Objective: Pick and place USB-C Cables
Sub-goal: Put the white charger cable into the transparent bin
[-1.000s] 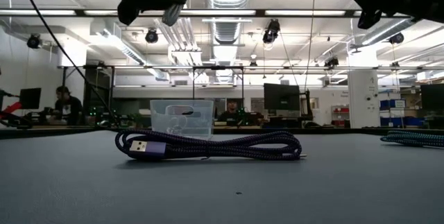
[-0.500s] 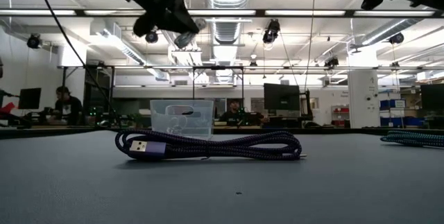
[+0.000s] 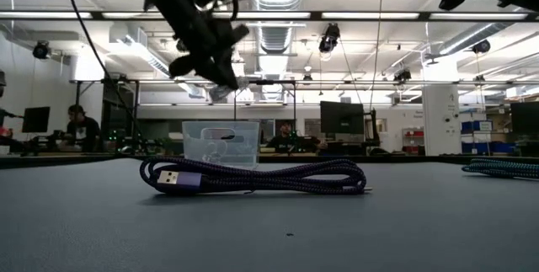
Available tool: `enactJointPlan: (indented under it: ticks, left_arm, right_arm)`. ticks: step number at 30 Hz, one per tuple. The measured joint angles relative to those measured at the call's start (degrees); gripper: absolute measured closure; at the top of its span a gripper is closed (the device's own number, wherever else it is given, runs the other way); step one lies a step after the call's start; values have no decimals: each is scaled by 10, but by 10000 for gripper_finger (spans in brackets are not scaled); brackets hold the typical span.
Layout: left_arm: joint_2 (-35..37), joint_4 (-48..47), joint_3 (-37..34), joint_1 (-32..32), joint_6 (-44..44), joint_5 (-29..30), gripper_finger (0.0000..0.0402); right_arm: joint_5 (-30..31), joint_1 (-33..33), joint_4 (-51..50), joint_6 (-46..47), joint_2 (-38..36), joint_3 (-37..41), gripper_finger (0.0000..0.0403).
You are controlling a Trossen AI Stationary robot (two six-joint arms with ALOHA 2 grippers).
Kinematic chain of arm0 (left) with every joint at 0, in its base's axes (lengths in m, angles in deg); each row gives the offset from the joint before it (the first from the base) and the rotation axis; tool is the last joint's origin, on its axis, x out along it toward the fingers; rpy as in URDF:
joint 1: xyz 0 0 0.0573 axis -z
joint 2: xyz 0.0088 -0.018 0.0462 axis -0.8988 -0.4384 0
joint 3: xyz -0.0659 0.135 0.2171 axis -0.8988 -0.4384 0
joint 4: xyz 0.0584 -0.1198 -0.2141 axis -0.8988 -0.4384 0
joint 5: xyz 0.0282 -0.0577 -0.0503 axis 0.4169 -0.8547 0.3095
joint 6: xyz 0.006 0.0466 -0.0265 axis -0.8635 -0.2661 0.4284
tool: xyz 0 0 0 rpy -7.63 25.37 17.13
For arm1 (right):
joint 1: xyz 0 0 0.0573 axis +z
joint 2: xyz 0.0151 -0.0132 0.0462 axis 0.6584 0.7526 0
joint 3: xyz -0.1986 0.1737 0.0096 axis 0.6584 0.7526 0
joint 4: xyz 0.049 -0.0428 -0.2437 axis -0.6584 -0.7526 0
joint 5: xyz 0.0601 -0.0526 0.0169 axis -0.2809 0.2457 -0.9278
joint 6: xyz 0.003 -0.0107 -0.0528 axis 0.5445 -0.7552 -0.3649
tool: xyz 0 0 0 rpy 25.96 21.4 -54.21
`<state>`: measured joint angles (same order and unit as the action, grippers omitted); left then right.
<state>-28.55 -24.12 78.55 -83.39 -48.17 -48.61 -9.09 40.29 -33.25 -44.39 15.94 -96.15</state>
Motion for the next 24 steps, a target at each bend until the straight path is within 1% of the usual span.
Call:
enactJointPlan:
  ticks: [4, 14, 19, 24]
  left_arm:
    - [-40, -68, 38, -23, 1, 0, 375]
    - [-120, -96, 99, -41, -13, -2, 375]
    - [-143, -98, 103, -46, 2, -2, 375]
    - [-145, -95, 92, -48, 18, -1, 375]
  right_arm:
    - [0, 0, -3, -1, 0, -2, 335]
    - [0, 0, -4, -5, 0, -2, 335]
    - [0, 0, -8, 1, 0, -2, 335]
    - [0, 0, -11, 1, 1, -2, 335]
